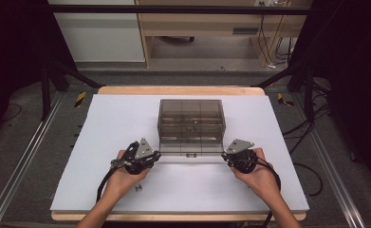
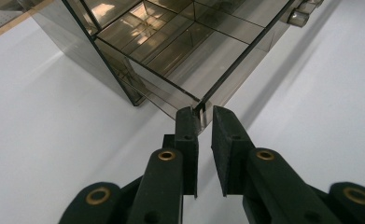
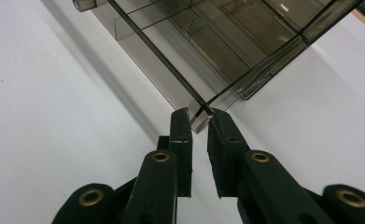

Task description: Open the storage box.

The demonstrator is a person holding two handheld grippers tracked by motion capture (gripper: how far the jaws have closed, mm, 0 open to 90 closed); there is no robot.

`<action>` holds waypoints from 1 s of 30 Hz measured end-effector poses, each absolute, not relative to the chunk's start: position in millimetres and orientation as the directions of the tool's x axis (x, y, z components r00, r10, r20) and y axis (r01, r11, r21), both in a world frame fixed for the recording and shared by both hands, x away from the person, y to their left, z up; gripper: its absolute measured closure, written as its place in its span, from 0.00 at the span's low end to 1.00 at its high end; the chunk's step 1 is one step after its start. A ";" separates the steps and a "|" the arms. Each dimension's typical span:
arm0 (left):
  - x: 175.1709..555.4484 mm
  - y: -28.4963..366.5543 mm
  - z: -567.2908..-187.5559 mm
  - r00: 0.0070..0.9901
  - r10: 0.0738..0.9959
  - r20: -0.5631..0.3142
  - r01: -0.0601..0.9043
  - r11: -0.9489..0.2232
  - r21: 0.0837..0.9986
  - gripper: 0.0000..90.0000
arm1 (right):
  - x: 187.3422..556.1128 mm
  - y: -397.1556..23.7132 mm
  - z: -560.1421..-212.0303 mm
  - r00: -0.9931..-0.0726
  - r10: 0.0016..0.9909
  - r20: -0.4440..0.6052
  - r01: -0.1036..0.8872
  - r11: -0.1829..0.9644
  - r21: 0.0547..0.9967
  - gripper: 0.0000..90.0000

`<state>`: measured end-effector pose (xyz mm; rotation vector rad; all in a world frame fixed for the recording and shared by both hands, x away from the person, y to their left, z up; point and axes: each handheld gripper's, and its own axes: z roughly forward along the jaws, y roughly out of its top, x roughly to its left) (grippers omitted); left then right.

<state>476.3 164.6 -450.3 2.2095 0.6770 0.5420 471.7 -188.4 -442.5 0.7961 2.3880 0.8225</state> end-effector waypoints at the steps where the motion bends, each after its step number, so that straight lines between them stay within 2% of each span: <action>1: 476.3 164.6 -450.3 0.771 0.615 0.167 0.298 -0.579 0.759 0.89 | 471.7 -188.4 -442.5 -0.711 0.657 -0.251 0.363 0.649 0.669 0.89; 20: 473.8 164.4 -455.7 0.777 0.609 0.159 0.295 -0.576 0.762 0.88 | 469.0 -190.6 -446.4 -0.710 0.659 -0.247 0.361 0.643 0.675 0.90; 22: 474.7 164.3 -456.9 0.776 0.607 0.171 0.294 -0.588 0.754 0.82 | 469.0 -191.3 -447.6 -0.714 0.660 -0.235 0.362 0.635 0.683 0.81; 23: 474.7 164.3 -456.9 0.776 0.607 0.171 0.294 -0.588 0.754 0.77 | 469.0 -191.3 -447.6 -0.714 0.660 -0.235 0.362 0.635 0.683 0.81; 24: 474.7 164.7 -457.0 0.770 0.611 0.182 0.295 -0.594 0.749 0.77 | 469.0 -191.3 -448.0 -0.710 0.663 -0.238 0.362 0.633 0.684 0.75; 25: 474.6 166.0 -456.6 0.768 0.613 0.182 0.296 -0.593 0.749 0.72 | 468.5 -192.1 -448.5 -0.706 0.667 -0.238 0.368 0.632 0.681 0.66; 26: 473.8 169.9 -454.6 0.769 0.616 0.170 0.300 -0.583 0.755 0.69 | 467.8 -192.8 -448.3 -0.705 0.670 -0.232 0.372 0.628 0.683 0.61; 27: 473.8 169.9 -454.6 0.769 0.616 0.170 0.300 -0.583 0.755 0.65 | 467.8 -192.8 -448.3 -0.705 0.670 -0.232 0.372 0.628 0.683 0.61; 28: 471.9 174.2 -450.5 0.773 0.610 0.173 0.298 -0.590 0.751 0.62 | 465.1 -195.3 -447.1 -0.700 0.678 -0.224 0.375 0.616 0.693 0.55; 29: 471.9 174.2 -450.5 0.773 0.610 0.173 0.298 -0.590 0.751 0.59 | 465.1 -195.3 -447.1 -0.700 0.678 -0.224 0.375 0.616 0.693 0.55; 30: 470.7 176.5 -448.1 0.774 0.608 0.175 0.298 -0.594 0.747 0.59 | 463.0 -196.6 -446.2 -0.694 0.686 -0.217 0.380 0.606 0.699 0.52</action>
